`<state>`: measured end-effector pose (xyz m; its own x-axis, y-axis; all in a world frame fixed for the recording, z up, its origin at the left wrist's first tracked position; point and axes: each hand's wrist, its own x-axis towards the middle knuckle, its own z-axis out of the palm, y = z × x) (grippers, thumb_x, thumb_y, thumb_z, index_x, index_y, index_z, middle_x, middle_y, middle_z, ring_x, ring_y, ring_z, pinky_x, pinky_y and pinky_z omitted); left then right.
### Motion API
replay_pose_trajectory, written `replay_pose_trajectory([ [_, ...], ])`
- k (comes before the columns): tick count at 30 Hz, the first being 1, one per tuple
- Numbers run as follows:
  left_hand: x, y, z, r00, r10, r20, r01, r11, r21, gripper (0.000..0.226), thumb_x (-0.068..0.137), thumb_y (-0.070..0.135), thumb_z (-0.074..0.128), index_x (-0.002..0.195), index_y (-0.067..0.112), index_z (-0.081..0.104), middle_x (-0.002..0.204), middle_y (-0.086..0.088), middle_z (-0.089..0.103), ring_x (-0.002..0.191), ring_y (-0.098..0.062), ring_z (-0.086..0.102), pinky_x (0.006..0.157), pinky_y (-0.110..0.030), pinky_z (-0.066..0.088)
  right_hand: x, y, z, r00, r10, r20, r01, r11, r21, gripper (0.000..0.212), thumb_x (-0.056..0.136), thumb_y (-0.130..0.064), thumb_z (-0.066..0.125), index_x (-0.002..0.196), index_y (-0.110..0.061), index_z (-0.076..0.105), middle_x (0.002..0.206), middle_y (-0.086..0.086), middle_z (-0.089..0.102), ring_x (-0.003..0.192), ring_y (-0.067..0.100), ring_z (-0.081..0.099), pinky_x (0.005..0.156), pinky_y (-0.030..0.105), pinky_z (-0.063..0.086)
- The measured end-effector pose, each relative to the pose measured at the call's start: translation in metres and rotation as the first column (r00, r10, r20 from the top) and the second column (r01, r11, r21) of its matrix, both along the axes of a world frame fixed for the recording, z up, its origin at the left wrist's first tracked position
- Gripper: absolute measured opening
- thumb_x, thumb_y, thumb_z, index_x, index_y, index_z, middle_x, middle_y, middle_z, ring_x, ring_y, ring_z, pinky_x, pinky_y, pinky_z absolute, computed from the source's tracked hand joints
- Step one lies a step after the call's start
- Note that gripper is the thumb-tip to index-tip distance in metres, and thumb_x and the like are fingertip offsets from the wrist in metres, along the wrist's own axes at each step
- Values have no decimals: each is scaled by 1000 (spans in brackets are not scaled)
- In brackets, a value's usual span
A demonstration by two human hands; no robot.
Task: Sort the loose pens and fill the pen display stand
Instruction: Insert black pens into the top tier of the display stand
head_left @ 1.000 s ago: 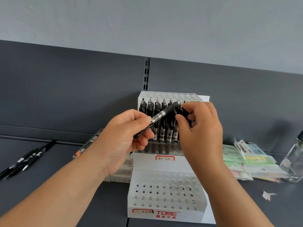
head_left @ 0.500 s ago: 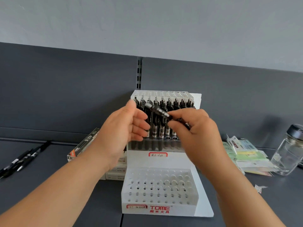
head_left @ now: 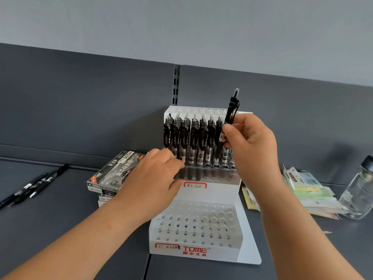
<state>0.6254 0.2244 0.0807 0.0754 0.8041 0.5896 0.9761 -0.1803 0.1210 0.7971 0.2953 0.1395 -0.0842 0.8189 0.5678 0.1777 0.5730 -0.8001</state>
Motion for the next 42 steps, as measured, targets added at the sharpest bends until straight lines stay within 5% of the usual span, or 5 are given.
replay_pose_trajectory([
  [7,0,1,0,1000,-1,17,1,1000,-22,33,88,34,62,119,23,62,102,11,52,97,-7,40,81,-19,29,-7,4,-19,989,-39,144,40,999,-1,5,91,-22,60,86,-20,59,69,-11,57,61,5,51,60,19,43],
  [21,0,-1,0,999,-26,44,27,999,-19,34,90,33,59,122,23,59,109,10,51,105,-9,41,85,-20,33,-14,-3,-34,875,-190,446,210,978,6,13,93,-30,57,86,-19,57,61,-3,58,59,15,54,58,31,46],
  [28,-21,-17,8,996,28,81,-30,999,24,36,90,36,58,124,25,57,109,11,49,107,-8,38,85,-21,34,-20,-26,-24,892,-314,326,274,948,163,32,90,-37,58,117,-20,57,106,-10,58,103,12,53,84,29,44],
  [34,-79,-46,9,986,150,75,-153,988,36,31,87,33,63,116,24,60,104,10,50,102,-13,42,81,-25,34,-81,-62,-26,871,-262,415,67,901,428,34,90,-30,58,120,-15,58,114,-2,59,108,14,47,90,24,34],
  [42,-202,-100,5,926,376,43,-374,926,-45,44,86,33,65,125,16,57,116,0,55,113,-24,46,90,-34,40,-196,-96,-53,735,-131,665,-150,925,348,54,82,-31,65,130,-9,53,132,10,53,123,30,49,104,41,37],
])
